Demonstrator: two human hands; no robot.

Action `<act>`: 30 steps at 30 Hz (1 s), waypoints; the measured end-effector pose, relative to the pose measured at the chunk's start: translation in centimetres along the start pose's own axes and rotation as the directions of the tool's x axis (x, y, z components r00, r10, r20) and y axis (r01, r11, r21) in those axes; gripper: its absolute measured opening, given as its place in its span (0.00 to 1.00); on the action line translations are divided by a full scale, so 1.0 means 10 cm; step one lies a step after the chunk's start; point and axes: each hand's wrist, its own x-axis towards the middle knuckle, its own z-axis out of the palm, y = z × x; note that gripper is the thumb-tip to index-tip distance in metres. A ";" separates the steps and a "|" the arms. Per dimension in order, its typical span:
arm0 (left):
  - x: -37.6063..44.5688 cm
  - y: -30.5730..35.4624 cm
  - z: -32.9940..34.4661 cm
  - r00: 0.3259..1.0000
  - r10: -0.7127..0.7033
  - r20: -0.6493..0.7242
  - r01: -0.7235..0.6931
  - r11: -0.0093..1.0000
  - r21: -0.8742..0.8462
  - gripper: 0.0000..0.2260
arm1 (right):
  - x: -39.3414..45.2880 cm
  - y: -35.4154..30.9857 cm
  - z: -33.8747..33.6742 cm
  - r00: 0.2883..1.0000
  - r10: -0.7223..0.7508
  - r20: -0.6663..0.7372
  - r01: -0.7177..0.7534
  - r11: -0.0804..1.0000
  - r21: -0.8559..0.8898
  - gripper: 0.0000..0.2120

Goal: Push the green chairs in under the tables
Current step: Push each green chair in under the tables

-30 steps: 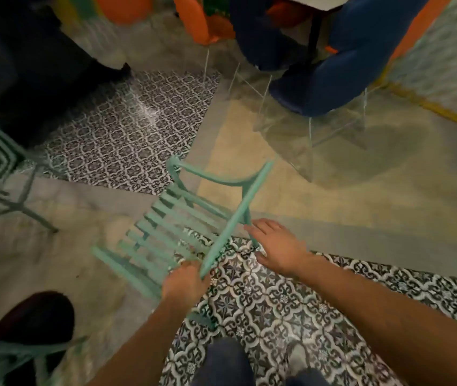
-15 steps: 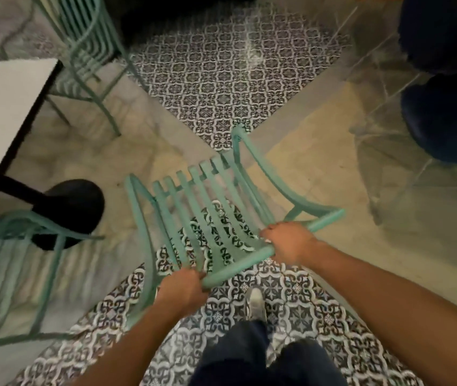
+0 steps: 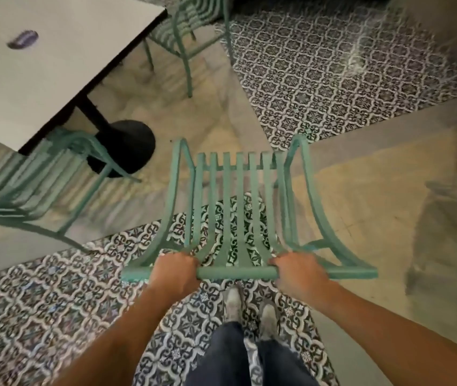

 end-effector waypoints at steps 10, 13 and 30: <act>-0.05 0.06 0.03 1.000 -0.003 0.010 0.003 0.999 -0.040 0.11 | -0.04 0.06 -0.04 0.997 -0.070 0.030 0.069 0.996 0.049 0.18; -0.09 0.16 0.07 1.000 -0.024 -0.009 0.023 0.997 -0.067 0.09 | -0.03 0.14 -0.06 0.995 -0.077 0.060 0.074 0.996 0.041 0.19; -0.13 1.16 -0.05 0.961 -0.273 0.049 0.277 0.938 -0.206 0.10 | 0.18 1.11 -0.29 0.934 -0.323 0.150 0.341 0.934 -0.107 0.11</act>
